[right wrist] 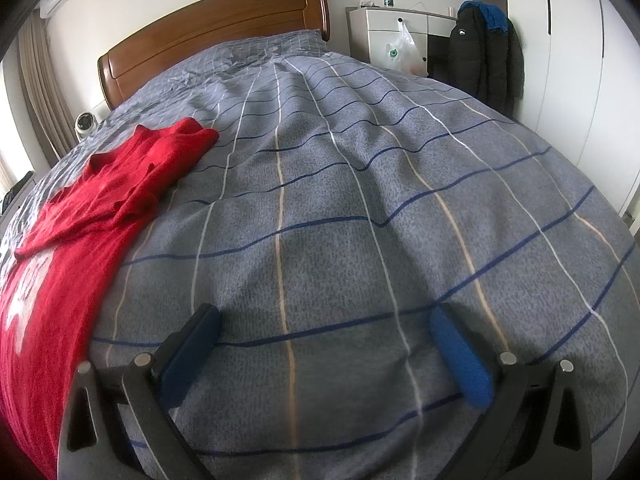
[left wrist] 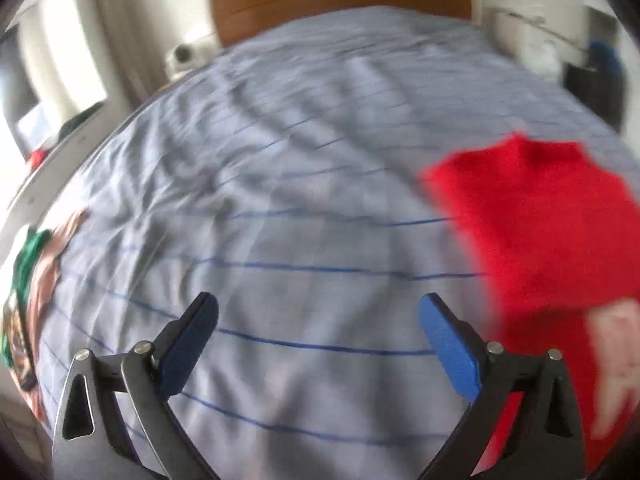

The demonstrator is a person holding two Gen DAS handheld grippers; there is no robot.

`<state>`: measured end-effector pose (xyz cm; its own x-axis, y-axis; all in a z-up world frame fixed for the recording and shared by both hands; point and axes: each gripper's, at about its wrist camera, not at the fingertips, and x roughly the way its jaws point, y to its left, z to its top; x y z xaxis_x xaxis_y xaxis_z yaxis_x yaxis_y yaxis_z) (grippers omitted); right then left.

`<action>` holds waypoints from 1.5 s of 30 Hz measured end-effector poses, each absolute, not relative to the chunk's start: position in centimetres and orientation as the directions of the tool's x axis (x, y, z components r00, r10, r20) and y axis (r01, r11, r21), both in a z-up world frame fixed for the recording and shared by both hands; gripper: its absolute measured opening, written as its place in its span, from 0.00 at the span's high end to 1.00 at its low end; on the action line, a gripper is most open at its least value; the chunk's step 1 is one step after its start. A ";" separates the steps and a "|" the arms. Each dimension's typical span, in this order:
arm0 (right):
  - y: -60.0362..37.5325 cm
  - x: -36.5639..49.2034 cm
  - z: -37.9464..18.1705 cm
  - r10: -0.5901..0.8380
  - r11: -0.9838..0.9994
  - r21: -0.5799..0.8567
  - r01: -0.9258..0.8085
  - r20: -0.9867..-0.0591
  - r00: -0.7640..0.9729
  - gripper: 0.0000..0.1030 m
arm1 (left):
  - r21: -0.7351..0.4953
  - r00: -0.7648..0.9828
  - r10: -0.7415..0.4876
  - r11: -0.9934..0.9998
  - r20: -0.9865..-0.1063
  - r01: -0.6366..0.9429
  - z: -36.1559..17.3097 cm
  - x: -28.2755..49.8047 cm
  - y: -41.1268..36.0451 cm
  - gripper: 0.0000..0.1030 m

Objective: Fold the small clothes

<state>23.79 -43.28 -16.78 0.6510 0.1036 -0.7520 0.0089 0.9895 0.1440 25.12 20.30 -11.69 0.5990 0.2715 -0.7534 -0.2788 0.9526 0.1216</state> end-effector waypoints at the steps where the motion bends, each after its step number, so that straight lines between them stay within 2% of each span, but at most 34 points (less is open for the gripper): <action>1: -43.2 23.7 -16.8 0.101 0.990 0.142 0.010 -0.752 0.652 0.00 | 0.079 0.596 0.239 0.956 -0.766 -0.281 -12.8 25.3 21.2 0.02; 4: -42.9 23.4 -16.8 0.089 0.991 0.131 0.016 -0.751 0.654 0.00 | -0.025 0.588 0.151 0.960 -0.795 -0.280 -15.6 25.1 22.2 0.00; 9: -42.7 23.3 -16.8 0.077 0.993 0.119 0.019 -0.751 0.656 0.00 | 0.021 0.591 0.190 0.960 -0.784 -0.280 -15.5 24.7 21.3 0.00; 45: -42.5 23.4 -16.9 0.072 0.993 0.115 0.021 -0.748 0.660 0.00 | 0.008 0.592 0.180 0.960 -0.786 -0.281 -15.8 25.2 22.0 0.00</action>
<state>23.44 -42.48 -16.87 0.6595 0.0724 -0.7482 0.0211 0.9932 0.1148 25.17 22.04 -15.84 0.5916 0.1800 -0.7859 -0.2811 0.9596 0.0081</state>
